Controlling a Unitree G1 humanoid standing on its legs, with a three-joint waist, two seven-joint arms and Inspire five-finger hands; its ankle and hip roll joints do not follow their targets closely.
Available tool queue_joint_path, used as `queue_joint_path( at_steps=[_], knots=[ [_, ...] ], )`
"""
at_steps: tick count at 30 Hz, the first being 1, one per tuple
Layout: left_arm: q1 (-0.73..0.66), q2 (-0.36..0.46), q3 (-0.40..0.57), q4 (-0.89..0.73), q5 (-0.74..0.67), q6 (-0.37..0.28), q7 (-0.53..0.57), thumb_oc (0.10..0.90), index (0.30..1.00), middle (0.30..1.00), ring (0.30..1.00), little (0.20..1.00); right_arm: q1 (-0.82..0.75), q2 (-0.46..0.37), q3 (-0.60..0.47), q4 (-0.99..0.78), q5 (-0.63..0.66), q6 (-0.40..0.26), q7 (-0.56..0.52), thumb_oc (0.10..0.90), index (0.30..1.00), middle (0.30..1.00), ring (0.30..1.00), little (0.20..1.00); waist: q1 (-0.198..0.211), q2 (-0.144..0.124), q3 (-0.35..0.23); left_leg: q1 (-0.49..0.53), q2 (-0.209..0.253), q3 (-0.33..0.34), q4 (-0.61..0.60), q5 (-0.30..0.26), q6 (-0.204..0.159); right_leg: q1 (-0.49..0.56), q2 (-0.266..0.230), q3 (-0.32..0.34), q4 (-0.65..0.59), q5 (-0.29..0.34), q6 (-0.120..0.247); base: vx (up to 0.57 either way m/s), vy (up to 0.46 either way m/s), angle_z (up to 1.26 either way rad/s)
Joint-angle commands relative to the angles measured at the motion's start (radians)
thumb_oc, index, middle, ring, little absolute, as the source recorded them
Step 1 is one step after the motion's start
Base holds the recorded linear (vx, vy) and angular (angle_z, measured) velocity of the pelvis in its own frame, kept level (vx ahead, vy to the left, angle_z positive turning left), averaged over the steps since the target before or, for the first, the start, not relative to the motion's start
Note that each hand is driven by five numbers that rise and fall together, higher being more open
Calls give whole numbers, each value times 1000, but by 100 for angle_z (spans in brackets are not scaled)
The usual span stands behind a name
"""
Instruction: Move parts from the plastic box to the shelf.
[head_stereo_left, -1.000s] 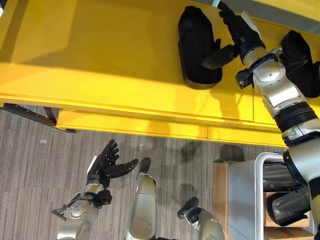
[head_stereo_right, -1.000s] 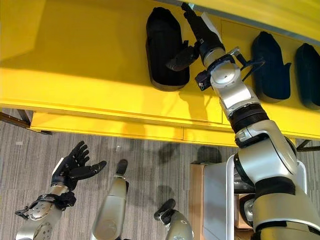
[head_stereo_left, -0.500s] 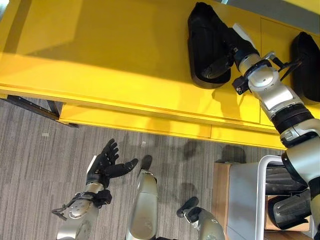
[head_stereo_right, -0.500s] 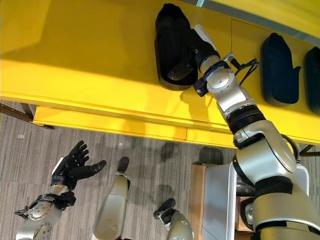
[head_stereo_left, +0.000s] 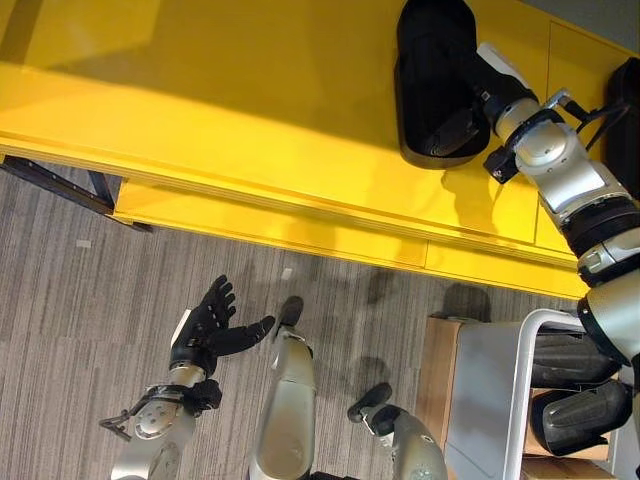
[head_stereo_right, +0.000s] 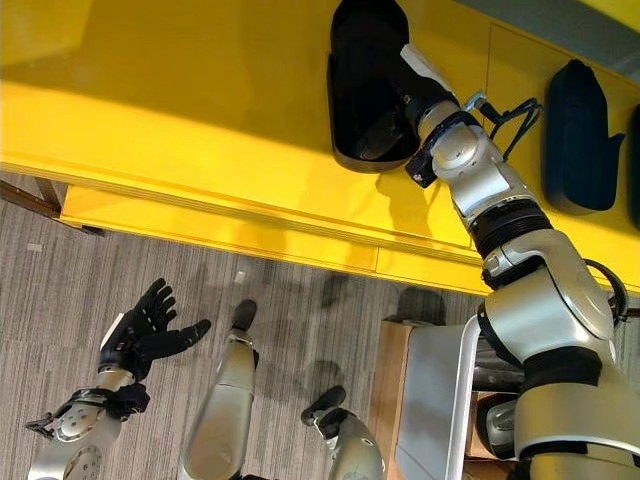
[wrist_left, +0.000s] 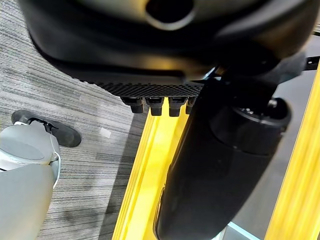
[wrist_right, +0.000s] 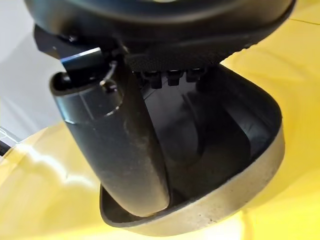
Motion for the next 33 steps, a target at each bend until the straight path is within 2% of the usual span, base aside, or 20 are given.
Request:
queue_joint_path(
  at_steps=[1,20,33],
  knots=[
    [1,34,41,-112,-4,-78,-25,900,1000,1000,1000,1000,-111,-67,34,61,-30,-3,-21,900,1000,1000,1000,1000,14,13,10,67,38,35,40,-147,30,-77,21,76,57,105,14,0,0,0],
    [-10,34,37,-107,-9,-83,-13,900,1000,1000,1000,1000,-82,-23,-35,182,-47,12,-46,900,1000,1000,1000,1000,9,32,14,47,33,35,59,-155,34,-106,19,82,81,89,6,0,0,0],
    [-16,46,35,-105,-8,-83,-18,900,1000,1000,1000,1000,-65,-37,-61,188,-45,12,-53,900,1000,1000,1000,1000,-1,35,14,50,32,37,59,-154,34,-110,17,83,83,90,6,0,0,0]
  ],
)
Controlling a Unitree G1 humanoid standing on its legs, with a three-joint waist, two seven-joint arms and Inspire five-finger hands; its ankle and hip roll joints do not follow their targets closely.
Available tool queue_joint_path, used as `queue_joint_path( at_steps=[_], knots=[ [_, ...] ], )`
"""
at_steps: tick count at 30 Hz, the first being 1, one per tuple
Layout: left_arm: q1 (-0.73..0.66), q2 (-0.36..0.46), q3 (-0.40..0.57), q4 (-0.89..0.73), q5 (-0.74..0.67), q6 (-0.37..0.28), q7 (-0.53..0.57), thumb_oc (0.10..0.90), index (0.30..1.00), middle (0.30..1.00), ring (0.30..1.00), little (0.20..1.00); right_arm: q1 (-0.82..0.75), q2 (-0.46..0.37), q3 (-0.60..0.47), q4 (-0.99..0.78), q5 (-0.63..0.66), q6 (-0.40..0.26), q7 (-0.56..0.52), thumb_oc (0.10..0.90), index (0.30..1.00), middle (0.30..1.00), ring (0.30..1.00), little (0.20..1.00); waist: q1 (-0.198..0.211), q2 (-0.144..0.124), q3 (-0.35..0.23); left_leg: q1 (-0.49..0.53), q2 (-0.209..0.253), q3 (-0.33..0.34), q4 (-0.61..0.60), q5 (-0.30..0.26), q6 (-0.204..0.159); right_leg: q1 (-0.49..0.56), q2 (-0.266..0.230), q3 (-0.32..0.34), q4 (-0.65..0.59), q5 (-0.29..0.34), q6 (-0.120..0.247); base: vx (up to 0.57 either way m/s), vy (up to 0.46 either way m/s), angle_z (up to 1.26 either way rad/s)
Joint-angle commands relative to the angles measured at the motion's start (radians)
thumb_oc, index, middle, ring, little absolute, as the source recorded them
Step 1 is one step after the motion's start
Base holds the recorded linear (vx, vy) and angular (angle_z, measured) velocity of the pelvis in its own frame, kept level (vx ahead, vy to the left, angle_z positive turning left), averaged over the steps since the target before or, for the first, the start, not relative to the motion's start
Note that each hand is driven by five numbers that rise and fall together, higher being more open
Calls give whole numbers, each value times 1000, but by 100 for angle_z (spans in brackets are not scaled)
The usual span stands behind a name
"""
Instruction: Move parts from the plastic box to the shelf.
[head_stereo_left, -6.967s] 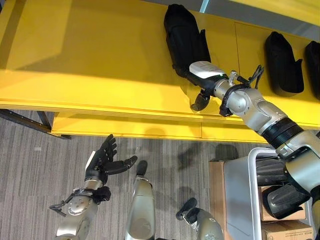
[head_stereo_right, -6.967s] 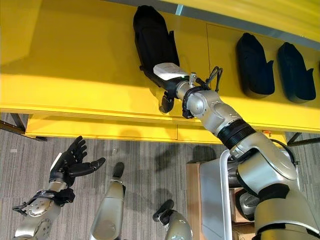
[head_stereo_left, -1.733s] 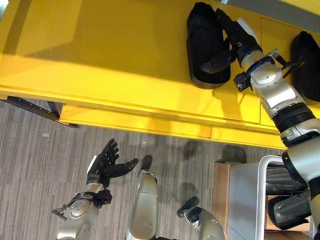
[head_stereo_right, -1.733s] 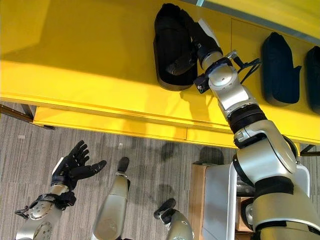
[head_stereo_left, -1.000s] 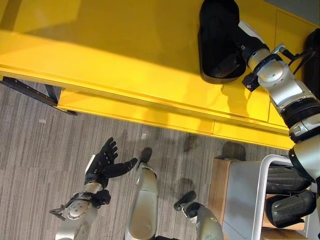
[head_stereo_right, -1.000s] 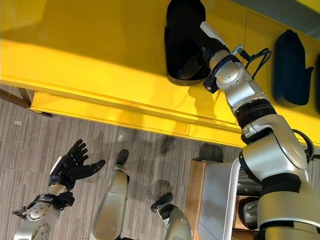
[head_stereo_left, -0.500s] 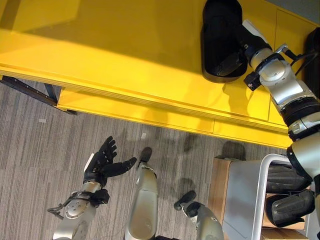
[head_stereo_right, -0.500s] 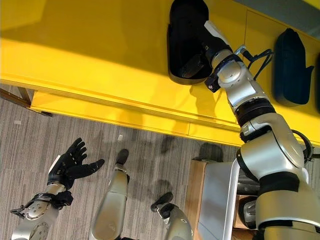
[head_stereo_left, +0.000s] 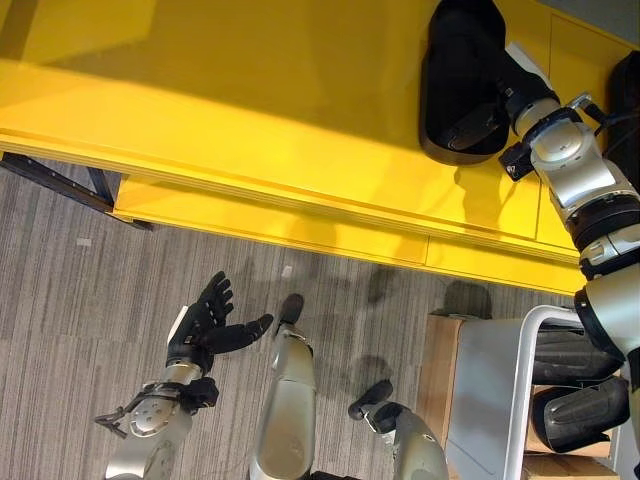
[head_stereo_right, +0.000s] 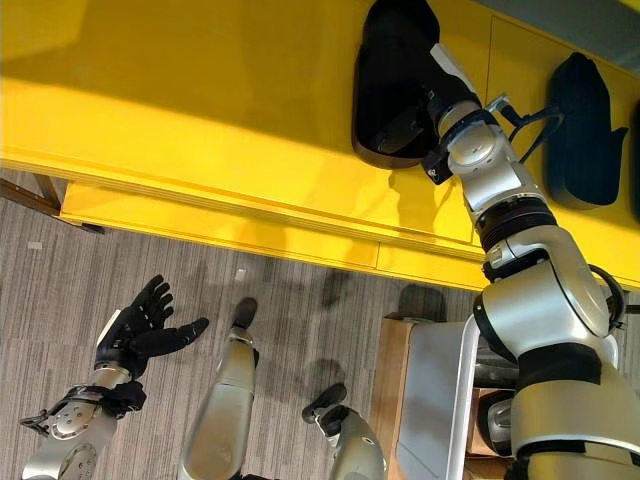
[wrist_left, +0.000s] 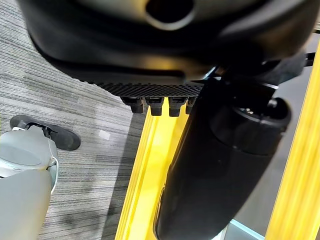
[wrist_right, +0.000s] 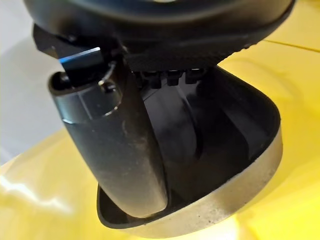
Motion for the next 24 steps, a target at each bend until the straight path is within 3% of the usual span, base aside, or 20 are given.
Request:
queue_joint_path(
  at_steps=[1,24],
  knots=[
    [-14,21,35,-94,-7,-81,-19,900,1000,1000,1000,1000,-46,-60,28,37,-50,3,-41,900,1000,1000,1000,1000,3,33,10,53,31,36,62,-161,36,-91,21,72,59,100,13,0,0,0],
    [-20,28,47,-84,3,-77,-19,900,1000,1000,1000,1000,-71,-72,55,3,-64,0,-39,900,1000,1000,1000,1000,-2,16,10,53,28,33,63,-166,39,-85,21,67,58,108,18,0,0,0]
  ],
)
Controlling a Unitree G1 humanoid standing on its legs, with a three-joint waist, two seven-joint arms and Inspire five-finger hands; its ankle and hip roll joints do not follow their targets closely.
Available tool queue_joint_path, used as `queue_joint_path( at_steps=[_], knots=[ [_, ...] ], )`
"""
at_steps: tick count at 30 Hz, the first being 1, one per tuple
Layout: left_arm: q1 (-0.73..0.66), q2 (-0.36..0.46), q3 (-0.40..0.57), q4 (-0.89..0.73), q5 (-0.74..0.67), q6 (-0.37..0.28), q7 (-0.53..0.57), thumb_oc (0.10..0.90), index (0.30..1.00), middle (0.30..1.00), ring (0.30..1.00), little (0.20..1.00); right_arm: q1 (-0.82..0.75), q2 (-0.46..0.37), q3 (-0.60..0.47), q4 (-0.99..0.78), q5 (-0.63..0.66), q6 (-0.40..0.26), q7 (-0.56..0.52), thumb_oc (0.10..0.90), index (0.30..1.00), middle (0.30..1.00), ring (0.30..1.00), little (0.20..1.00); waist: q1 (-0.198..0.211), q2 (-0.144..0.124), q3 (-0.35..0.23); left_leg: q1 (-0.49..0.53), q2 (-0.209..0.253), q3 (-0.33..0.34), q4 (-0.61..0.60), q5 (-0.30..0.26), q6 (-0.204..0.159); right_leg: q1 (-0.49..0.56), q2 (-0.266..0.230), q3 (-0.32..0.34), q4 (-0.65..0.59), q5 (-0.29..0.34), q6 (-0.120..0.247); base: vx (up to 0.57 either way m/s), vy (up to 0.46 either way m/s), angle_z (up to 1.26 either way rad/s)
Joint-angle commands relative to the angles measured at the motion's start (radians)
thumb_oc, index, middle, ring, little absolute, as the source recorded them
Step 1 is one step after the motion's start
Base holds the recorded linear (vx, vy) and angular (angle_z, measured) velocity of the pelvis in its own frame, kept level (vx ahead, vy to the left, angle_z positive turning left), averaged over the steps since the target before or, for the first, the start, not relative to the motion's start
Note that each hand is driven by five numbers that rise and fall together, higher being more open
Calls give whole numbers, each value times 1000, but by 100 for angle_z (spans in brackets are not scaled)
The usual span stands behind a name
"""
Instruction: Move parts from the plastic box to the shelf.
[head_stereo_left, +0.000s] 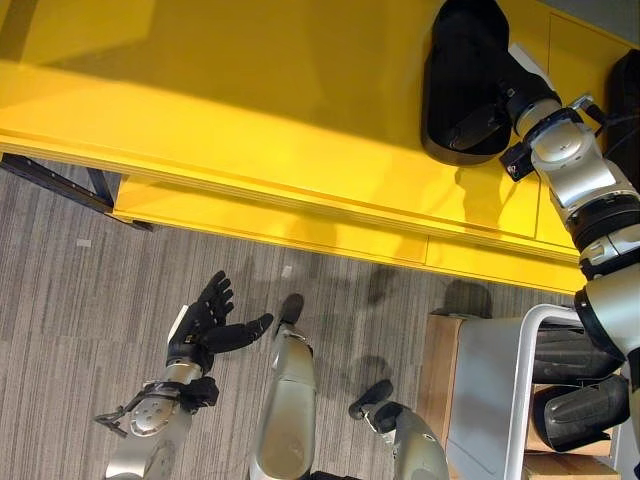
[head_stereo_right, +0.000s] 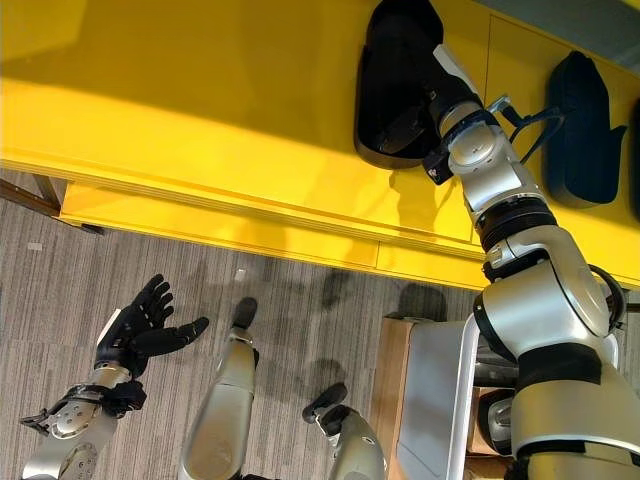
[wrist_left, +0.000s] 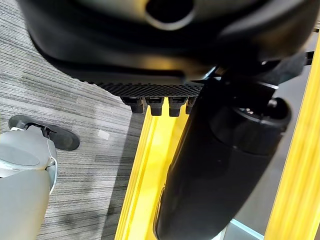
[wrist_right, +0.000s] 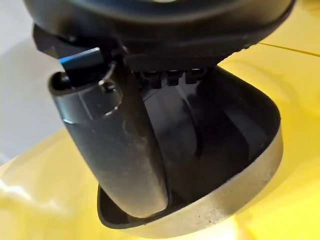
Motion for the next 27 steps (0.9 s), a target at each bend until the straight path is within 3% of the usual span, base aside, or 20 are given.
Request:
queue_joint_path(
  at_steps=[1,27],
  knots=[
    [-19,28,45,-82,0,-78,-20,900,1000,1000,1000,1000,-76,-72,56,1,-61,-2,-36,900,1000,1000,1000,1000,-3,12,9,53,28,32,63,-167,39,-86,22,68,56,108,18,0,0,0],
    [-33,46,72,-63,-6,-80,-20,900,1000,1000,1000,1000,-124,-122,80,-62,-1,-6,-33,900,1000,1000,1000,1000,-16,-36,-24,74,38,28,77,-186,36,-60,35,63,52,111,22,0,0,0]
  ],
)
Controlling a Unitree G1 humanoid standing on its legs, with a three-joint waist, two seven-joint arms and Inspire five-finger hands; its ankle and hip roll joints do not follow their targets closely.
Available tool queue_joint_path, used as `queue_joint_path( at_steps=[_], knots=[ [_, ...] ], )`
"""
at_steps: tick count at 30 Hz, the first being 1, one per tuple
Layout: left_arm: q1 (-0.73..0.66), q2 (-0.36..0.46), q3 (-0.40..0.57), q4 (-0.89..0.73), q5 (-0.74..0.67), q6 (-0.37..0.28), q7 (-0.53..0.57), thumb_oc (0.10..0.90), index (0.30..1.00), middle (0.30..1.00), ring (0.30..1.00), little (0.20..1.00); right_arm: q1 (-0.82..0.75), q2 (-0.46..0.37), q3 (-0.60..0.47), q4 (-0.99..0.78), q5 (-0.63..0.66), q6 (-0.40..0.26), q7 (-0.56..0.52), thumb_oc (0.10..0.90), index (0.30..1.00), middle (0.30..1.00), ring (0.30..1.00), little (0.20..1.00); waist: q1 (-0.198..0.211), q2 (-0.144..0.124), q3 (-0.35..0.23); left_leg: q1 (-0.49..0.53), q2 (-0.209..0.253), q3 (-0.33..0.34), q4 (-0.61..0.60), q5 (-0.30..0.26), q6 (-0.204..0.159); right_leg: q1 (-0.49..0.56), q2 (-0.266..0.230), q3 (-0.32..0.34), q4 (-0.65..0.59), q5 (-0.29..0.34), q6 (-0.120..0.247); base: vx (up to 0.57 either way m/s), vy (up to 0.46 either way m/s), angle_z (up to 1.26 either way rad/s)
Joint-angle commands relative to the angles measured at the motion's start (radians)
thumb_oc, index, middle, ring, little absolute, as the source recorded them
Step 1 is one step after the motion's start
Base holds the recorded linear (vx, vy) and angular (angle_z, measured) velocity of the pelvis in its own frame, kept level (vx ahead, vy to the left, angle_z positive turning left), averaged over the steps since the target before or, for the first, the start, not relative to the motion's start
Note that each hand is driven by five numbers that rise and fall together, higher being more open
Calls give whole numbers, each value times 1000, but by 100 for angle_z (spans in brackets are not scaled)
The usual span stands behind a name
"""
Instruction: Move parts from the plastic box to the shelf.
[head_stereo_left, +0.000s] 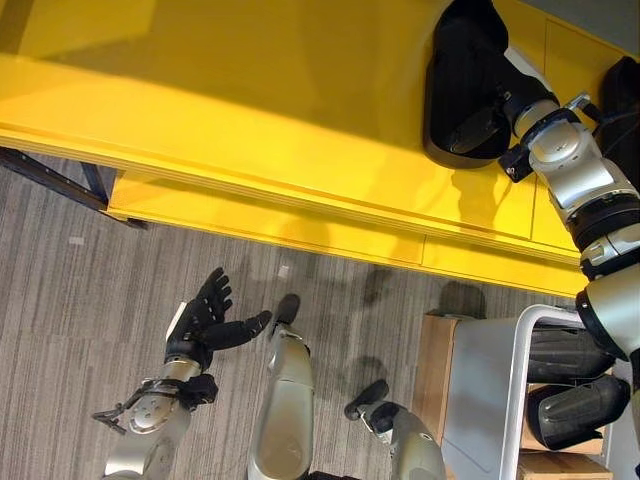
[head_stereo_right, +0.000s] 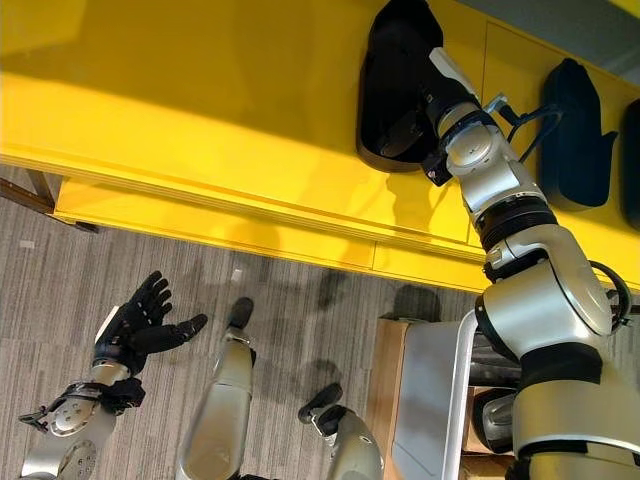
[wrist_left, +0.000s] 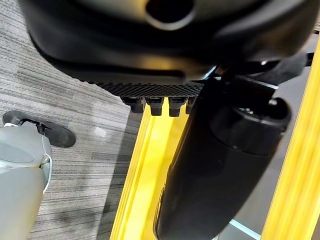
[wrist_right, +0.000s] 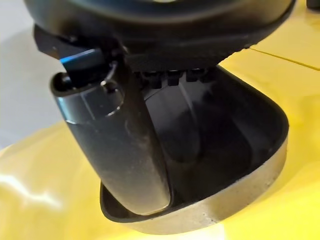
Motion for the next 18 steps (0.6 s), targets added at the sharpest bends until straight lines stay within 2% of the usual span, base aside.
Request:
queue_joint_path(
  at_steps=[1,18],
  knots=[
    [-21,37,64,-64,-6,-80,-20,900,1000,1000,1000,1000,-118,-113,36,-46,8,-28,-32,900,1000,1000,1000,1000,-11,-5,-26,70,37,33,69,-190,32,-71,32,69,52,110,20,0,0,0],
    [-28,56,78,-57,-3,-78,-30,900,1000,1000,1000,1000,-140,-119,44,-81,33,-34,-30,900,1000,1000,1000,1000,-9,-32,-51,81,36,28,76,-199,34,-50,35,62,44,119,22,0,0,0]
  ],
)
